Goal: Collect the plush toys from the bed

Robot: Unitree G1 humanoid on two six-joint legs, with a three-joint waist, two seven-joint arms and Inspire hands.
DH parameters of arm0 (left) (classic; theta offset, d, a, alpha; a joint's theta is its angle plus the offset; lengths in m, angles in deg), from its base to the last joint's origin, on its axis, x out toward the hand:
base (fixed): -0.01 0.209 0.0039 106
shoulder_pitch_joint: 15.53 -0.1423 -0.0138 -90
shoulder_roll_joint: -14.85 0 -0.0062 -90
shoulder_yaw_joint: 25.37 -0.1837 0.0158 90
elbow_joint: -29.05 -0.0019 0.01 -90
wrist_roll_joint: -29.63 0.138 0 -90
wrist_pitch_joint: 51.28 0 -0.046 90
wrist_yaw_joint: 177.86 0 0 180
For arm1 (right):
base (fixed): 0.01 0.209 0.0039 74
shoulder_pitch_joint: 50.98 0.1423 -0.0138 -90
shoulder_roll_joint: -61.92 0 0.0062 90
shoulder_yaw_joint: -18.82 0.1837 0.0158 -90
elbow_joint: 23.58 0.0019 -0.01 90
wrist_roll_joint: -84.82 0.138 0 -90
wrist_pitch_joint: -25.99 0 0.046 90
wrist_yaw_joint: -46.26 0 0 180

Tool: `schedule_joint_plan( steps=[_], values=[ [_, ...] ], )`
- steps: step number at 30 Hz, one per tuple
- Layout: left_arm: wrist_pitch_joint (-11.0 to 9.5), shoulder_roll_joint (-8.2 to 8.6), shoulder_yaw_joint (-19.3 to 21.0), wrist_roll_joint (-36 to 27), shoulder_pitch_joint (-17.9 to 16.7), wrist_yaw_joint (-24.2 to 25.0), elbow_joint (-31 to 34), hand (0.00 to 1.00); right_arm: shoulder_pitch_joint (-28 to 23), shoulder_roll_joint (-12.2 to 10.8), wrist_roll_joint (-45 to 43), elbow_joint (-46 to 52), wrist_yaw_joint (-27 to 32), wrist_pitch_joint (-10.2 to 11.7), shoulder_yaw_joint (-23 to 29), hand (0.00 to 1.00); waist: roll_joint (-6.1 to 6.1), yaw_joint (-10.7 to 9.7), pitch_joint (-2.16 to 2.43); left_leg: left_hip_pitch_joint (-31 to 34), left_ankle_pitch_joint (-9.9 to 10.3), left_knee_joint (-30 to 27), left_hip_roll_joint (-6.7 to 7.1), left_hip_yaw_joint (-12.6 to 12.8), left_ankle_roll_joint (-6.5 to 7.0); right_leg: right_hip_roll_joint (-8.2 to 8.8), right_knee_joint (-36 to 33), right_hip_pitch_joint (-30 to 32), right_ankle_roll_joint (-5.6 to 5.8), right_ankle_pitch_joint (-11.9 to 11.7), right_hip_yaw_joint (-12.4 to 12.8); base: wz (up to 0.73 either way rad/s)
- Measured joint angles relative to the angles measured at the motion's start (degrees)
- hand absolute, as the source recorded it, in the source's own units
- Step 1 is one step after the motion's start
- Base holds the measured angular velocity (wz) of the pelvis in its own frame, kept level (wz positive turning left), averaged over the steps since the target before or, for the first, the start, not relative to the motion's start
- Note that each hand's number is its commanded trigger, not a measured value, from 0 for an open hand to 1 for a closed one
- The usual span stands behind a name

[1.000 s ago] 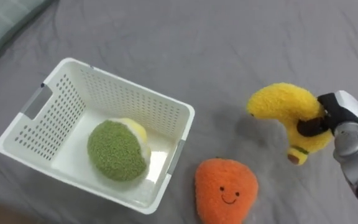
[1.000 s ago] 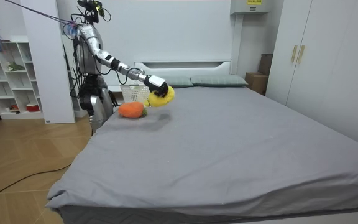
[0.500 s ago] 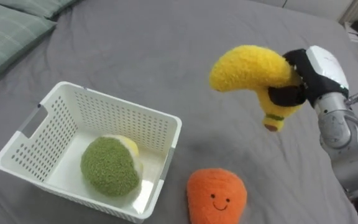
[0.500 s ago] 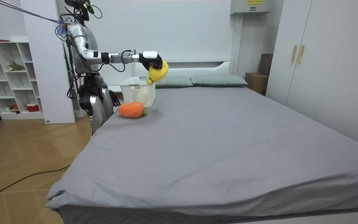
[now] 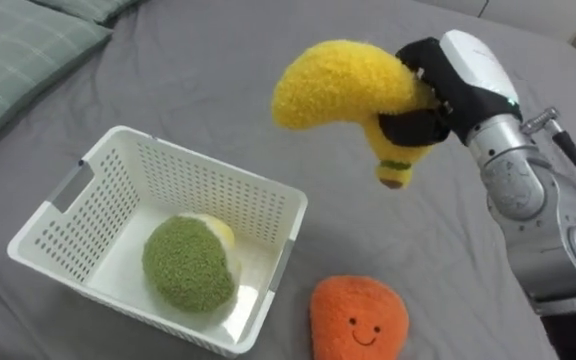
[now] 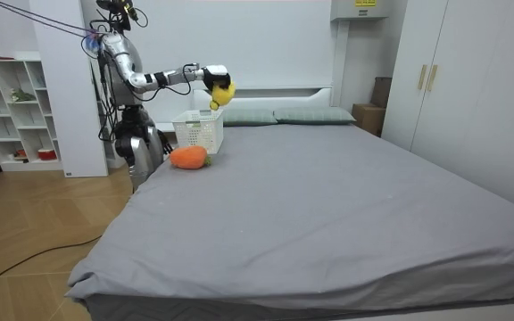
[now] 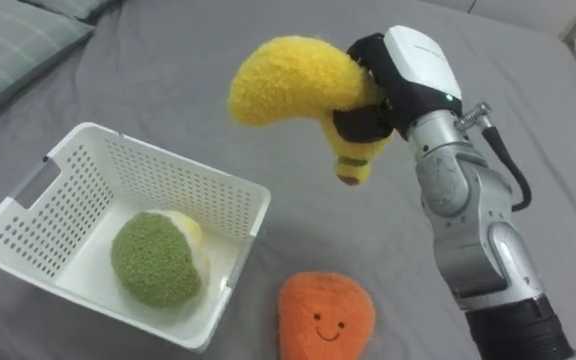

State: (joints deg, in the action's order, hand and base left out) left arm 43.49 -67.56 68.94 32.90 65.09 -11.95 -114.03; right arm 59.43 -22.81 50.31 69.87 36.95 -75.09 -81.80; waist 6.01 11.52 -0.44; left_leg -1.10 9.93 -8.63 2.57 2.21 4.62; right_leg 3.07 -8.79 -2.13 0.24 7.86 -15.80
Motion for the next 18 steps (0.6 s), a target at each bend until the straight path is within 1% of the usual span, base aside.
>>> schedule_joint_plan(
  steps=[1, 2, 3, 5, 6, 7, 8, 9, 10, 12, 13, 14, 15, 16, 17, 18],
  values=[
    [0.0, 0.0, 0.01, 0.14, 0.05, 0.12, 0.0, 0.0, 0.75, -0.88, 0.1, 0.0, -0.45, -0.34, -0.09, 1.0, 0.03, 0.25, -0.02, 0.02, -0.01, -0.01, 0.02, -0.17, 0.01, 0.02, -0.01, -0.03, 0.01, 0.01, -0.1, 0.08],
    [0.01, 0.0, 0.01, 0.14, 0.08, 0.24, -0.01, 0.0, 1.03, -1.24, 0.21, 0.0, -0.53, -0.42, -0.18, 1.0, 0.05, 0.55, -0.03, -0.02, -0.01, -0.02, 0.02, -0.15, 0.01, 0.02, 0.0, -0.05, 0.02, 0.01, -0.09, 0.0],
    [0.07, 0.0, 0.0, 0.17, 0.21, 0.75, 0.0, 0.0, 1.46, -1.66, 0.43, 0.01, -0.71, -0.64, -0.8, 1.0, 0.1, 1.44, -0.06, -0.11, -0.01, -0.02, 0.03, -0.09, 0.01, -0.05, 0.01, -0.1, 0.05, 0.03, 0.11, -0.03],
    [0.12, 0.02, 0.0, 0.28, 0.43, 1.21, 0.12, 0.0, 2.38, -2.77, 0.18, 0.01, -1.32, -1.0, -2.33, 1.0, 0.29, 2.02, -0.2, 0.02, -0.01, -0.01, 0.06, -0.32, 0.01, -0.14, 0.06, -0.07, 0.07, 0.05, 0.03, 0.04],
    [0.16, 0.03, -0.04, 0.91, 0.63, 1.29, 0.23, 0.0, 2.58, -4.06, 0.1, 0.01, -1.48, -1.08, -3.04, 1.0, 0.45, 2.4, -0.26, 0.24, -0.01, -0.01, 0.07, -0.65, 0.01, -0.12, 0.08, 0.07, 0.07, 0.05, -0.08, 0.1],
    [0.28, 0.06, -0.05, 1.42, 1.0, 1.33, 0.31, 0.0, 2.64, -4.76, 0.11, 0.01, -1.68, -1.11, -4.14, 1.0, 0.63, 3.11, -0.31, 0.4, -0.01, -0.05, 0.08, -0.83, 0.01, -0.08, 0.11, 0.17, 0.07, 0.05, -0.13, 0.09],
    [0.35, 0.05, -0.07, 1.42, 1.1, 1.32, 0.52, 0.0, 2.66, -5.06, 0.11, 0.01, -2.06, -1.14, -4.63, 0.93, 0.71, 3.33, -0.34, 0.45, -0.01, -0.05, 0.08, -0.92, 0.01, -0.05, 0.12, 0.19, 0.07, 0.05, -0.17, 0.06],
    [0.55, 0.05, -0.11, 1.42, 1.08, 1.31, 1.21, 0.0, 2.83, -5.67, 0.1, 0.0, -2.67, -1.54, -5.91, 0.84, 0.86, 4.25, -0.45, 0.47, -0.01, -0.04, 0.07, -0.99, 0.01, -0.05, 0.12, 0.21, 0.07, 0.05, -0.17, 0.04],
    [0.75, 0.09, -0.28, 1.42, 1.2, 1.31, 1.63, 0.0, 2.87, -6.14, 0.1, 0.0, -3.56, -1.57, -6.89, 0.7, 0.94, 4.71, -0.49, 0.55, -0.01, -0.05, 0.09, -1.09, 0.01, -0.07, 0.17, 0.21, 0.07, 0.05, -0.2, 0.06],
    [1.07, 0.13, -0.36, 1.41, 1.21, 1.32, 1.85, 0.0, 3.04, -6.87, 0.11, 0.0, -4.37, -1.58, -8.37, 0.63, 0.98, 5.08, -0.49, 0.68, -0.01, -0.08, 0.17, -1.6, 0.01, -0.07, 0.17, 0.17, 0.07, 0.05, -0.33, 0.11],
    [1.15, 0.13, -0.36, 1.41, 1.21, 1.32, 1.87, 0.0, 3.08, -7.26, 0.11, -0.02, -4.91, -1.55, -8.96, 0.58, 1.05, 5.63, -0.51, 0.73, -0.01, -0.11, 0.2, -1.82, 0.02, -0.08, 0.17, 0.16, 0.07, 0.05, -0.45, 0.1],
    [1.16, 0.13, -0.36, 1.4, 1.22, 1.32, 1.92, 0.0, 3.09, -7.42, 0.12, -0.09, -5.15, -1.55, -9.12, 0.53, 1.09, 5.96, -0.53, 0.77, -0.01, -0.13, 0.21, -1.93, 0.02, -0.07, 0.17, 0.16, 0.07, 0.05, -0.66, 0.1],
    [1.18, 0.09, -0.58, 1.4, 1.23, 1.32, 2.0, 0.0, 3.24, -7.58, 0.12, -0.56, -5.26, -1.57, -9.65, 0.44, 1.16, 6.24, -0.57, 0.8, -0.02, -0.16, 0.24, -2.28, 0.03, 0.04, 0.17, 0.09, 0.07, 0.04, -1.02, 0.12],
    [1.18, 0.1, -0.8, 1.4, 1.23, 1.32, 1.99, 0.0, 3.34, -7.68, 0.12, -1.27, -5.26, -1.59, -10.28, 0.38, 1.21, 6.41, -0.56, 0.81, -0.03, -0.22, 0.27, -2.48, 0.04, 0.12, 0.16, 0.01, 0.07, 0.05, -1.46, 0.11],
    [1.18, 0.1, -0.97, 1.4, 1.22, 1.31, 1.99, 0.0, 3.35, -7.7, 0.12, -1.56, -5.28, -1.6, -10.65, 0.12, 1.24, 6.58, -0.57, 0.83, -0.03, -0.25, 0.27, -2.51, 0.05, 0.13, 0.16, -0.01, 0.07, 0.05, -1.5, 0.05],
    [1.18, 0.13, -1.2, 1.38, 1.22, 1.31, 2.0, 0.0, 3.35, -7.88, 0.21, -2.37, -5.36, -1.57, -11.19, 0.0, 1.27, 7.31, -0.62, 0.86, -0.03, -0.28, 0.27, -2.48, 0.05, 0.16, 0.16, 0.0, 0.08, 0.05, -1.53, 0.0]
  ],
)
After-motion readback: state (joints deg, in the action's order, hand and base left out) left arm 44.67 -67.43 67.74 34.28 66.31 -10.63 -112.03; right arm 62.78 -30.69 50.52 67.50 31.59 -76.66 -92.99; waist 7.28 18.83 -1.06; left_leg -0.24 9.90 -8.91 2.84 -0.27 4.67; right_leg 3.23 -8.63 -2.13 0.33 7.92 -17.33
